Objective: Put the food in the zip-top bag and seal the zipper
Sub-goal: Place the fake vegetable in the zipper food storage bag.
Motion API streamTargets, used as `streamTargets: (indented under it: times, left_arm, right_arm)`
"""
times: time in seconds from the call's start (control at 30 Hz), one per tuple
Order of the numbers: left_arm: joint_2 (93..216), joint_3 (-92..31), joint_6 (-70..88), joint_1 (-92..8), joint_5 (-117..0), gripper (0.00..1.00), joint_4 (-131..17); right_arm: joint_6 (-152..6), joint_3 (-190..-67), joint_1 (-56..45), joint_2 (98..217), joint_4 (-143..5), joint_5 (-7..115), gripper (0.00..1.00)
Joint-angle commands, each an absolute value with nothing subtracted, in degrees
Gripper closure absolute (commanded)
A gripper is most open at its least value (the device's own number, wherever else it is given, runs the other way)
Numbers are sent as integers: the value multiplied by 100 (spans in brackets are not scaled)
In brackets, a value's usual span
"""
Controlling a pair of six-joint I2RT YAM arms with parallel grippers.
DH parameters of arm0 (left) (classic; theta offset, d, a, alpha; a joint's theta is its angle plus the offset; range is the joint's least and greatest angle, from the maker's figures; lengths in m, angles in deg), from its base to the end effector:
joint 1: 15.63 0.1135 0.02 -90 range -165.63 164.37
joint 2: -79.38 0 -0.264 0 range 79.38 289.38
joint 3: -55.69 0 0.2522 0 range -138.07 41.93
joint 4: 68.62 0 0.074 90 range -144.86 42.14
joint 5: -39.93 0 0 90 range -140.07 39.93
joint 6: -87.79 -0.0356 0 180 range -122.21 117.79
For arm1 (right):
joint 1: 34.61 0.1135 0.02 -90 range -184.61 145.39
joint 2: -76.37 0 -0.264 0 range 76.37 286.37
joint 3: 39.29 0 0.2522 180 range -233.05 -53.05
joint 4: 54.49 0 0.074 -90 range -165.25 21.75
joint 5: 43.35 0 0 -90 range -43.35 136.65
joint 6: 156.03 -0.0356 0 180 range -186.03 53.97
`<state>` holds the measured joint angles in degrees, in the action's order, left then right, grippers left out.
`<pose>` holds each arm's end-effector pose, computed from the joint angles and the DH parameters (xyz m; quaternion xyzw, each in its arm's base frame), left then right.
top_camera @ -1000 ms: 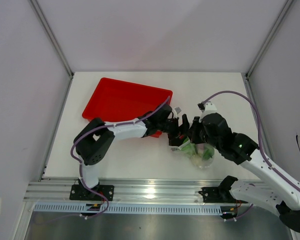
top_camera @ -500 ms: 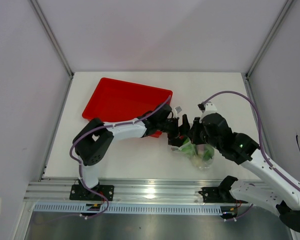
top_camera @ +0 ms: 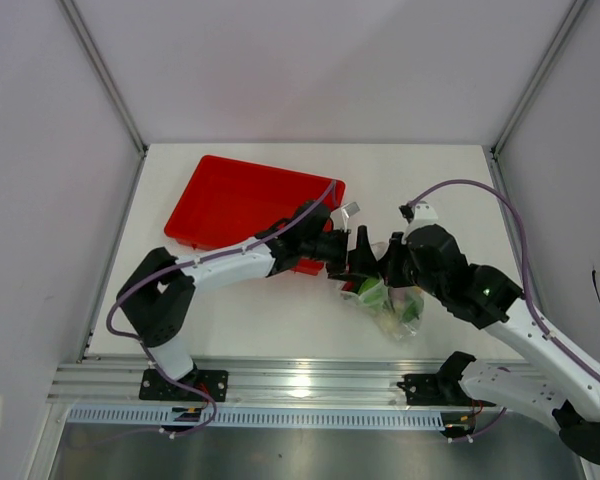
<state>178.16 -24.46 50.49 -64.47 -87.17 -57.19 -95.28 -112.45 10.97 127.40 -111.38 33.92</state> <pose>0.2391 -0.3062 0.2425 0.1312 0.8262 -0.5411 0.0860 0.1294 0.1209 0.3518 -0.0742 0.8790 0.2019 0.4256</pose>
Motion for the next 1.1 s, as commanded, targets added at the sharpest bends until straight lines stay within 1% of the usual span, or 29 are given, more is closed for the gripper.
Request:
streamTargets:
  times: [0.0,0.13,0.3,0.43,0.63,0.73,0.8,0.93,1.03,1.07]
  left_arm:
    - [17141,-2355,4429,-6582,-8683,0,-5847]
    - [16965,-2337,4156,-6564,-8182,1,-5260]
    - [16684,-2258,4050,-6521,-7487,1,-4942]
    - [16517,-2276,4015,-6468,-7126,1,-4678]
    - [16306,-2267,4024,-6450,-6950,0,-4616]
    - [16077,-2241,4015,-6441,-6687,0,-4458]
    - [15780,-2197,3910,-6415,-6283,1,-4283]
    - [15409,-1846,3664,-6283,-5895,0,-4046]
    - [15391,-1582,3619,-6178,-6122,4,-4114]
    - [15417,-1442,3654,-6169,-6219,8,-4202]
  right_arm:
    - [-9670,-11396,1092,12726,-11061,3188,100]
    - [-9696,-11369,1091,12665,-11096,3171,100]
    - [-9723,-11299,1083,12595,-11140,3127,100]
    - [-9723,-11220,1083,12542,-11131,3118,100]
    - [-9732,-11141,1083,12524,-11096,3083,100]
    - [-9688,-11176,1083,12533,-11061,3083,100]
    - [-9670,-11264,1083,12533,-11096,3065,100]
    - [-9574,-11413,1074,12498,-11210,3083,100]
    - [-9556,-11422,1074,12419,-11246,3127,100]
    - [-9556,-11422,1065,12401,-11246,3136,100]
